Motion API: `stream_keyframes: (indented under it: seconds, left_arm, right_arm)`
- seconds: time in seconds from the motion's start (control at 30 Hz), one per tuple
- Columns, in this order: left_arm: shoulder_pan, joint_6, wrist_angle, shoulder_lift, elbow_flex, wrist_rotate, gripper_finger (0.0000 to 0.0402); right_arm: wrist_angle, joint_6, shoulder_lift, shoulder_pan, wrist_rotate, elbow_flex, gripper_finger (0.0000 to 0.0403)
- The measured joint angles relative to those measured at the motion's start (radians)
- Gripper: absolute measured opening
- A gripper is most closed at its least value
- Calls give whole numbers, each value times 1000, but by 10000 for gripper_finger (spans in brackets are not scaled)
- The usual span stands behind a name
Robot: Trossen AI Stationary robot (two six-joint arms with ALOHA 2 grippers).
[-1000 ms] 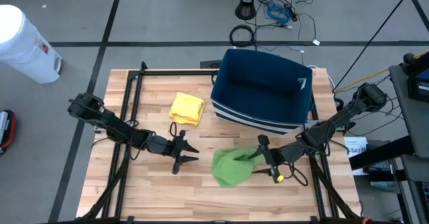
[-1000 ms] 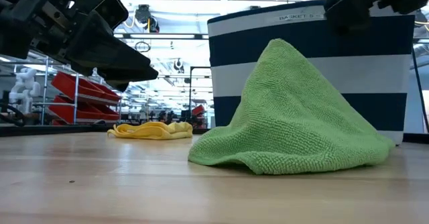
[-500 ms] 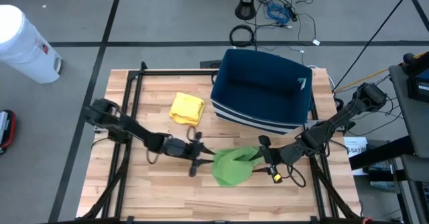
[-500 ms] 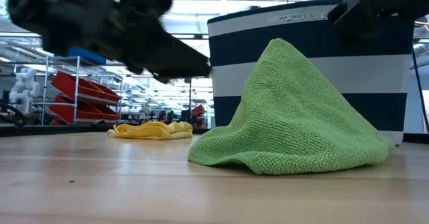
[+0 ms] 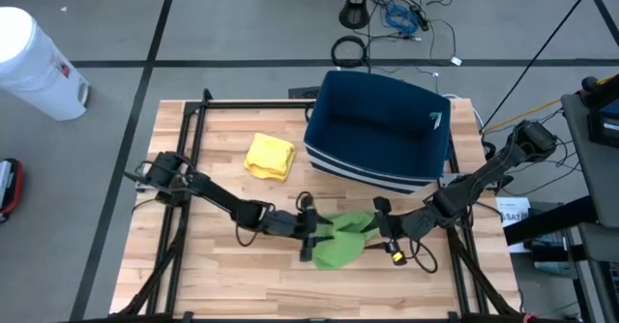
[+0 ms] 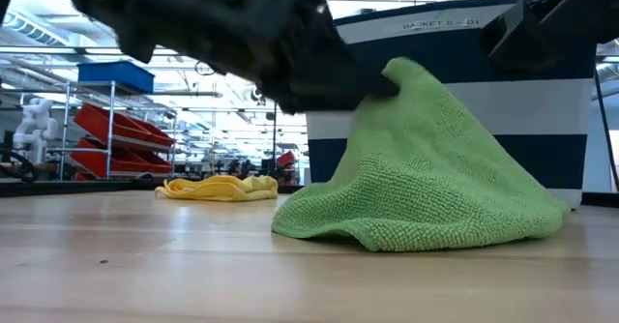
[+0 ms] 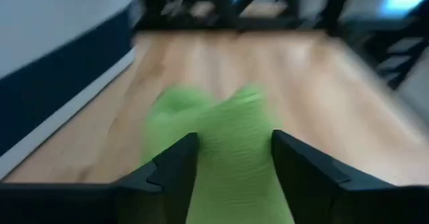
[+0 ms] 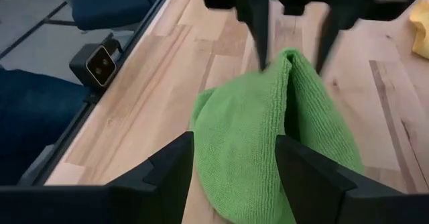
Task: Fold towel
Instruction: Fold the green towel
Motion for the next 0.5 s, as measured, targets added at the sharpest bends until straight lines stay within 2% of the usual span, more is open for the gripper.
stream_keyframes:
  seconds: [0.07,0.17,0.23,0.37,0.5]
  left_arm:
    - [13,-20,-53,26,35,-6,223]
    - [25,-30,-56,60,82,47,250]
    - [22,-26,-102,64,117,37,255]
    - [22,-1,-140,65,140,0,220]
    - [21,35,-181,65,174,10,150]
  right_arm:
    - [7,-8,15,0,0,0,196]
    - [8,-9,39,0,0,0,196]
    - [7,0,56,0,0,0,196]
    - [7,14,85,14,-1,0,196]
    - [9,28,96,40,-4,0,196]
